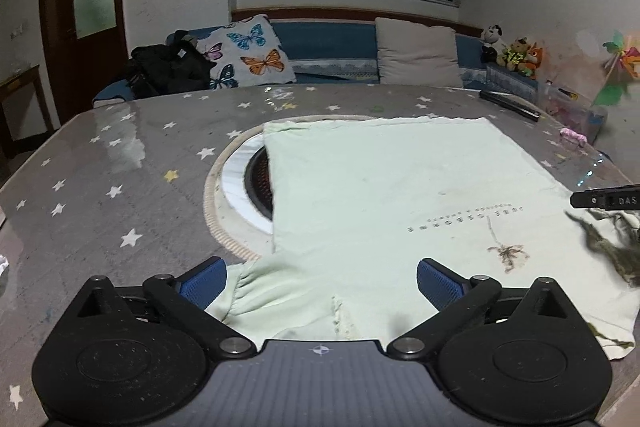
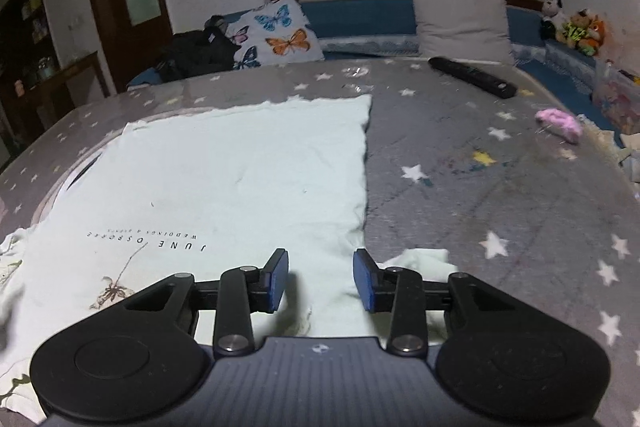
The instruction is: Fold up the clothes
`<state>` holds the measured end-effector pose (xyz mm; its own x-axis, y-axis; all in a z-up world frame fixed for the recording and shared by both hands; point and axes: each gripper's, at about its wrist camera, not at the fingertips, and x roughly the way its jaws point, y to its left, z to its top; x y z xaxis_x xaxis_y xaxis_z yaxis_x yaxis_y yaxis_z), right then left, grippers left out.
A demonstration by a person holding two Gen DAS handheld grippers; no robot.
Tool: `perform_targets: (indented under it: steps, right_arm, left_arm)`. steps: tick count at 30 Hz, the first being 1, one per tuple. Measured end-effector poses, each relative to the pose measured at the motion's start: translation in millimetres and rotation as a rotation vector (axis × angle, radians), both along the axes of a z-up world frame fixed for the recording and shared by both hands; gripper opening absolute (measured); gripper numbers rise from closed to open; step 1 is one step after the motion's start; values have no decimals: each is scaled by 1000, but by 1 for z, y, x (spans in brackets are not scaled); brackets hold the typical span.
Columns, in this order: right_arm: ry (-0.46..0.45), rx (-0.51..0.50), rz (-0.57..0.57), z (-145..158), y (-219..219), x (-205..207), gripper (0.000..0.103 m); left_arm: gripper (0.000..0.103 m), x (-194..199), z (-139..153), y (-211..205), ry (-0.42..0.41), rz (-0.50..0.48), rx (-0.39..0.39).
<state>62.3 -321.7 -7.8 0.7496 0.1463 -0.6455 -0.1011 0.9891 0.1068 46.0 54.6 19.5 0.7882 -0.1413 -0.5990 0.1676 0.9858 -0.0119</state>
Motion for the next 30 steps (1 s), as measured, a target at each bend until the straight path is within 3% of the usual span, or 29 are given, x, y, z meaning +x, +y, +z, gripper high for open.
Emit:
perform_targets:
  steps: [4,11,15,21,26,30]
  right_arm:
    - [-17,-30,42,8,6,-24,37]
    - [-26,-96,190,15,32,-77,51]
    - [-24,-103,275,15,51,-97,56]
    - [-31,-193,368,4,79,-119,58]
    - [-31,-177,355,5,74,-137,58]
    - [-48,-116,234,13,45,-143,58]
  left_arm:
    - [103,1,-2,-13,2,-30,-5]
    - [103,-6,-13,-44,21,-113,12]
    - [103,-14,-22,-66,12,-165,42]
    - [103,-32,-34,-90,-21,-253,123]
    - [103,-36,-40,-98,-8,-281,141]
    - [103,-37,-38,-103,-8,-294,126]
